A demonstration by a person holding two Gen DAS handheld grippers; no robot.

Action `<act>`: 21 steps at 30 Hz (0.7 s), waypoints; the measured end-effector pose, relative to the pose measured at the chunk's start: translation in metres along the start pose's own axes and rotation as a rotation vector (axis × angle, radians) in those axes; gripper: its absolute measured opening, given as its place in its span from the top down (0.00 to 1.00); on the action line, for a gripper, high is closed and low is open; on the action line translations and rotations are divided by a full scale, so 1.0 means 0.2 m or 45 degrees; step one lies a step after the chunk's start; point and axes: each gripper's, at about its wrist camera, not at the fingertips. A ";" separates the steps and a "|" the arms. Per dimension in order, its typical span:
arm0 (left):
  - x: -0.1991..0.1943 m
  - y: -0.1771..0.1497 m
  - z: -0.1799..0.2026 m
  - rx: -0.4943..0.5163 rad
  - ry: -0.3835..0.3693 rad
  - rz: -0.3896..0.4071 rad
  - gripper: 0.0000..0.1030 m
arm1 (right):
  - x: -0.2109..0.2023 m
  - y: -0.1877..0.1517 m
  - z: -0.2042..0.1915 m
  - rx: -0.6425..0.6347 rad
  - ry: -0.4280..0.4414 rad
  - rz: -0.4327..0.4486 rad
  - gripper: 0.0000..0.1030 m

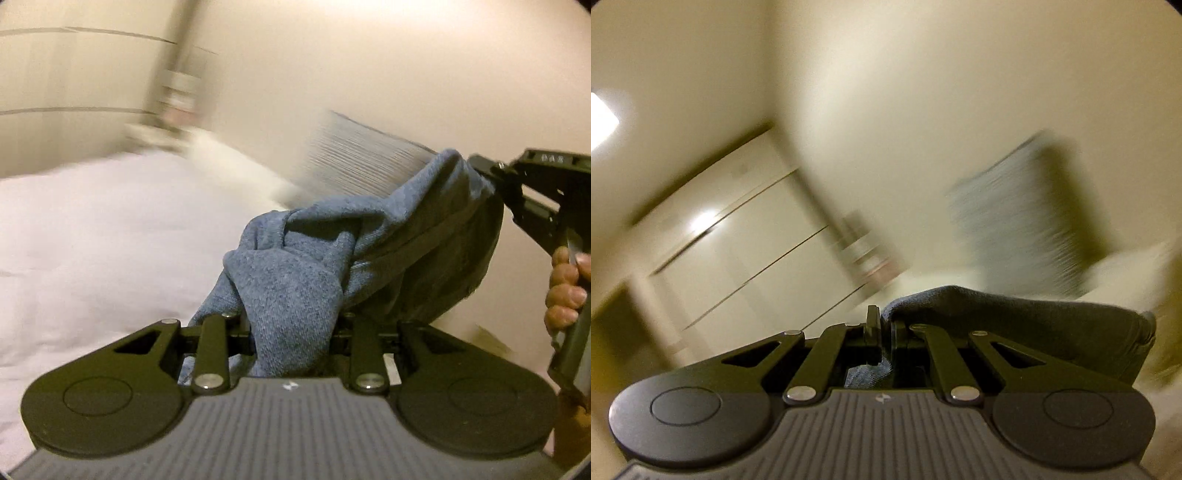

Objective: Fold clothes
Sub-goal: 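Carry the jeans with both tools over to the bed and release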

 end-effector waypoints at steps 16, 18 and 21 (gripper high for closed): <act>-0.63 0.41 -1.29 -0.048 0.977 0.246 0.70 | 1.23 -0.99 -1.48 0.039 0.642 -0.567 0.93; -0.55 0.29 -1.39 -0.092 0.984 0.087 0.65 | 1.28 -1.21 -1.52 -0.033 0.555 -0.729 0.90; -0.38 -0.02 -1.54 -0.221 0.925 -0.291 0.62 | 1.33 -1.63 -1.35 -0.173 0.202 -1.151 0.82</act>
Point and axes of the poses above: each gripper's, at about its wrist camera, not at the fingertips, and x roughly the way its jaws point, z to its right, y to its top, and after that the axes turned 2 degrees about x, right-handed
